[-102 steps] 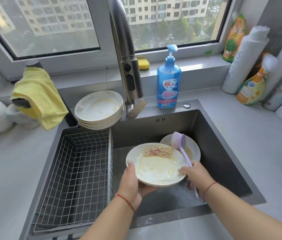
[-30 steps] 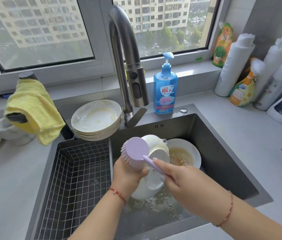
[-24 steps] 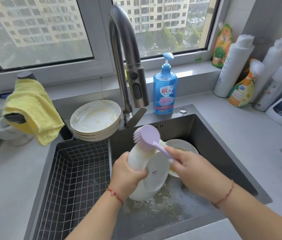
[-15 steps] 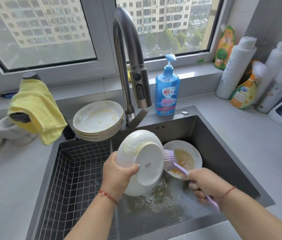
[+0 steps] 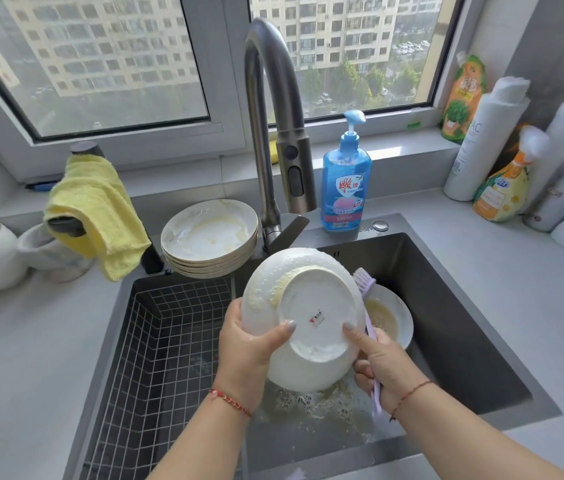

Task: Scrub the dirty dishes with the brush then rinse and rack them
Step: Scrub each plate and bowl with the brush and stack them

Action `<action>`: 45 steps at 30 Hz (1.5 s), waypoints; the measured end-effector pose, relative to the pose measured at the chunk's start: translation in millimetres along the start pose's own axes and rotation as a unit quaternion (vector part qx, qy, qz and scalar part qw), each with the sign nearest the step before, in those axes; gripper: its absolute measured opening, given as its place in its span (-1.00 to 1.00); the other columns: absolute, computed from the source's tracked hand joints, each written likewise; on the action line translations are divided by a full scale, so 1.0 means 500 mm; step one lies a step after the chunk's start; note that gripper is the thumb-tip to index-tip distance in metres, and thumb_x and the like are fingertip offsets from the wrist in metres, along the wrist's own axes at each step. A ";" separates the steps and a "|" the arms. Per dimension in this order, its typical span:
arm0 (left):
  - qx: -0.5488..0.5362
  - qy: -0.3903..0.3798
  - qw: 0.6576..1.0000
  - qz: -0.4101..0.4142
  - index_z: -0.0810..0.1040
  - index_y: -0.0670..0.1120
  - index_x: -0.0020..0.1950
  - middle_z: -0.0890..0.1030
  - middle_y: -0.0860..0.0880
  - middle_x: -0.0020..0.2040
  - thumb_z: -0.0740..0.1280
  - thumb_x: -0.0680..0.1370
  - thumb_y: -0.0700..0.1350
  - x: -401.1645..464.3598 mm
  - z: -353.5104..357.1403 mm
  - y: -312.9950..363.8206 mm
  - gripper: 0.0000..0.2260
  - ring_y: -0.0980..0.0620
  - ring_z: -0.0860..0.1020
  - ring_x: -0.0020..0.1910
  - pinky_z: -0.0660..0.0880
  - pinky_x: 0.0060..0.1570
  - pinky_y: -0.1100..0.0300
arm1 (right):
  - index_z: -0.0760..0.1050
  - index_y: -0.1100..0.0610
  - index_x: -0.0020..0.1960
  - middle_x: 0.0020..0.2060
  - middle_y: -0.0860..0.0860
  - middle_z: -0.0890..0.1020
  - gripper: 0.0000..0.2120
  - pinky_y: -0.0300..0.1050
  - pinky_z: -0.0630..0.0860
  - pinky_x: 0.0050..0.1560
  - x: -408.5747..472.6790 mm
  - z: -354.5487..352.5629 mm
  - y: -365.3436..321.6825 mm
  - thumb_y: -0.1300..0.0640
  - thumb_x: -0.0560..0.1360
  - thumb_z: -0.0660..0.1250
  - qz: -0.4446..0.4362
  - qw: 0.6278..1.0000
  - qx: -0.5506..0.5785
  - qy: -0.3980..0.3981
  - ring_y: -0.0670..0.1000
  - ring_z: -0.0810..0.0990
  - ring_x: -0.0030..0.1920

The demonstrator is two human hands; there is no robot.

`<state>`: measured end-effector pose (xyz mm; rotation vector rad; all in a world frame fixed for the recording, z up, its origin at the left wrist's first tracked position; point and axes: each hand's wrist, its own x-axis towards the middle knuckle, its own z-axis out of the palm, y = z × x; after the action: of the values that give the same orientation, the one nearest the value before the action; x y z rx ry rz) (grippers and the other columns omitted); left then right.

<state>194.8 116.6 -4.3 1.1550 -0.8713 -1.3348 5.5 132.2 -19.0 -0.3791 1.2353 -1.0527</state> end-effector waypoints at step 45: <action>0.367 -0.017 0.927 0.077 0.52 -0.07 -0.14 0.61 -0.01 -0.18 0.61 0.28 -0.19 0.011 -0.033 0.049 -0.68 0.06 0.59 -0.20 0.52 -0.32 0.31 | 0.31 -0.18 0.42 -0.29 0.05 0.56 -0.60 -0.28 0.26 -0.50 -0.097 0.004 -0.095 0.13 0.64 0.06 -0.147 0.818 -0.553 0.046 -0.06 0.34 -0.44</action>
<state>217.5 110.3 14.0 1.5849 -1.5281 -0.9080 -12.0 147.0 44.9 -1.4646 1.8386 -0.4784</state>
